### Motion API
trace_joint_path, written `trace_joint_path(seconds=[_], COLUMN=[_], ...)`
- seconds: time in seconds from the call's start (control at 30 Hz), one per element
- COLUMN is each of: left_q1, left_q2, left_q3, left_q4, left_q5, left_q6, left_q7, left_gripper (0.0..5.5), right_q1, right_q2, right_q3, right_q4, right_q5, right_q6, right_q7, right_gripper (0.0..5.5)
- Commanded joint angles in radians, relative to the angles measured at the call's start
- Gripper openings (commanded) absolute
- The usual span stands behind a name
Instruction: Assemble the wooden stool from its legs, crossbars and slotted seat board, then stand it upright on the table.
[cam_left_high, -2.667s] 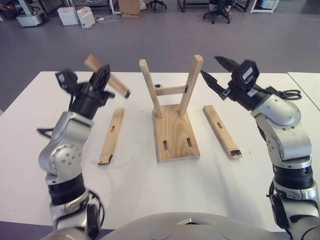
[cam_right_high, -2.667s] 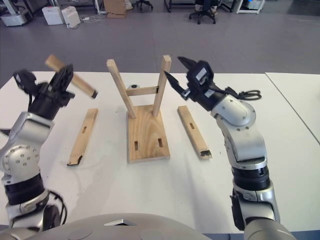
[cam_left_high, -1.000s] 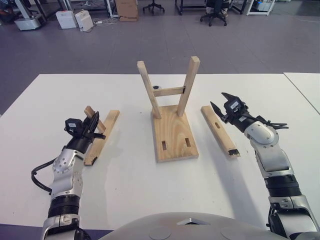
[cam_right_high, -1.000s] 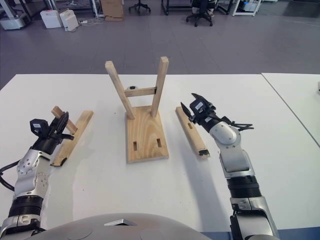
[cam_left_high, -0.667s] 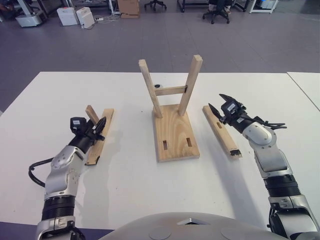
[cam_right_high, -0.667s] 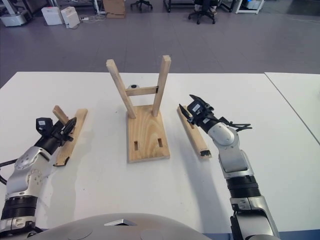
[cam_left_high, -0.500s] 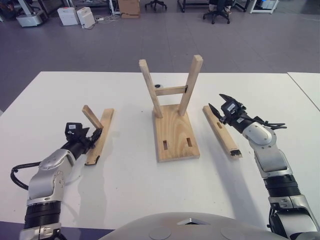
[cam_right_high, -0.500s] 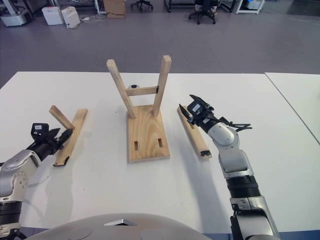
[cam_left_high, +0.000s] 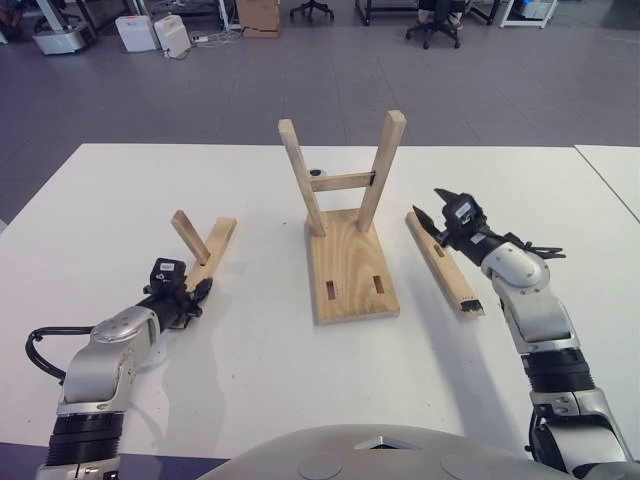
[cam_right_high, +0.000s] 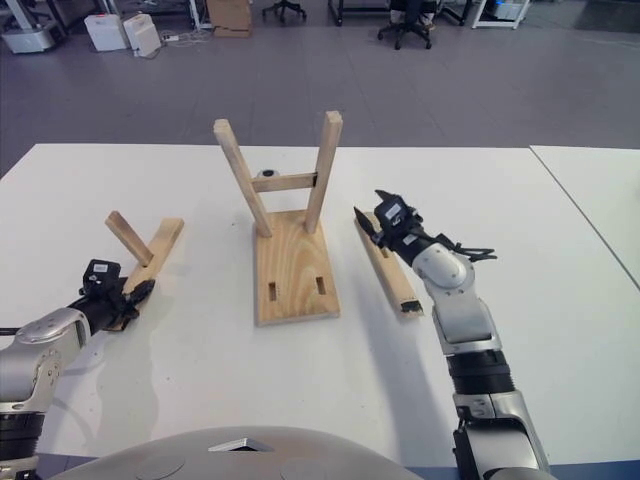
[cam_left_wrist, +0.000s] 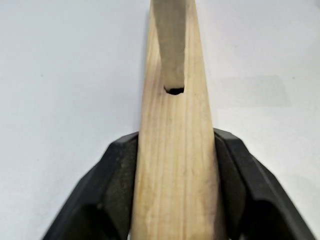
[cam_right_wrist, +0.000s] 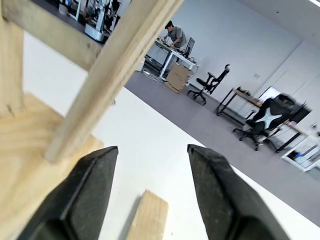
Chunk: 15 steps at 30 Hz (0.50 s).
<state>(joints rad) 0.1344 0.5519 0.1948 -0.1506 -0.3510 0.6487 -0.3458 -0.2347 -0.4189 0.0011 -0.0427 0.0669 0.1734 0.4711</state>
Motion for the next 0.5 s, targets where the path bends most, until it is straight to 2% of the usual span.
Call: trace_joint_path(seconds=[0.03, 0.13, 0.23, 0.33, 0.5], left_q1=[-0.155, -0.346, -0.516, -0.618, -0.637], left_q2=[-0.063, -0.105, -0.122, -0.144, -0.147], left_q3=[0.143, 0.162, 0.079, -0.067, -0.178], left_q4=[-0.048, -0.186, -0.275, -0.331, -0.346], left_q5=[-0.109, -0.200, -0.229, -0.205, -0.161], left_q6=[-0.100, -0.113, -0.077, -0.041, -0.051], left_q7=[0.010, 0.048, 0.073, 0.057, 0.020], left_gripper=[2.03, 2.02, 2.02, 2.02, 2.02], right_q1=[-0.170, -0.348, -0.583, -0.777, -0.847], right_q2=[0.036, 0.107, 0.225, 0.313, 0.345], right_q3=[-0.089, -0.126, -0.207, -0.292, -0.363], right_q4=[-0.106, -0.170, -0.103, 0.050, 0.132], right_q5=[0.270, 0.531, 0.758, 0.904, 1.057], right_q6=[0.247, 0.442, 0.569, 0.636, 0.714], right_q7=[0.062, 0.066, -0.051, -0.204, -0.330], right_gripper=[2.56, 3.20, 3.25, 3.25, 3.25])
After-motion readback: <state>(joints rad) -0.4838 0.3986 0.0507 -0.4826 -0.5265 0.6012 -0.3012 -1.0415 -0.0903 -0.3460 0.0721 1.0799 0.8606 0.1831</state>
